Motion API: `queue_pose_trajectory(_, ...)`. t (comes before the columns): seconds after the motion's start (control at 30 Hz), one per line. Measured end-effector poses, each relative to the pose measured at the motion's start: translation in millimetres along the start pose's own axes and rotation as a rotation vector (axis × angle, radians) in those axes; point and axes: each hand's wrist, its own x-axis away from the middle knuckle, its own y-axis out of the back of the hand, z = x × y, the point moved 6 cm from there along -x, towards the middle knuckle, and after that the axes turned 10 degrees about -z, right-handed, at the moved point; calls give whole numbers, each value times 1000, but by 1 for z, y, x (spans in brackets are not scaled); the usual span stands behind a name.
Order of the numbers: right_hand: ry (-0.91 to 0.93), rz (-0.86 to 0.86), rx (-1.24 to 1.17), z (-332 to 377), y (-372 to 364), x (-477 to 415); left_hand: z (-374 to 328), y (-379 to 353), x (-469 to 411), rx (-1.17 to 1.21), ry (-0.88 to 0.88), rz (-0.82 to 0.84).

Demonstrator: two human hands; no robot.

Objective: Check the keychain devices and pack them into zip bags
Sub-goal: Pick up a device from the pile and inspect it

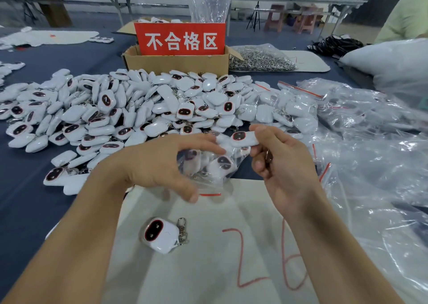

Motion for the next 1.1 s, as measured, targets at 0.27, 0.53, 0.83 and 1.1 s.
queue_pose_trajectory(0.27,42,318,-52,5,-19,16,9,6,-11,72,86,-324)
queue_pose_trajectory(0.53,703,67,498,10,-30,45,4,13,-9,339,167,-616)
queue_pose_trajectory(0.83,1207,-178,1083,-2,-61,66,-10,3,-13,698,62,-616)
queue_pose_trajectory(1.1,786,-375,1516,-1,-36,25,-21,-5,-17,509,-90,-776)
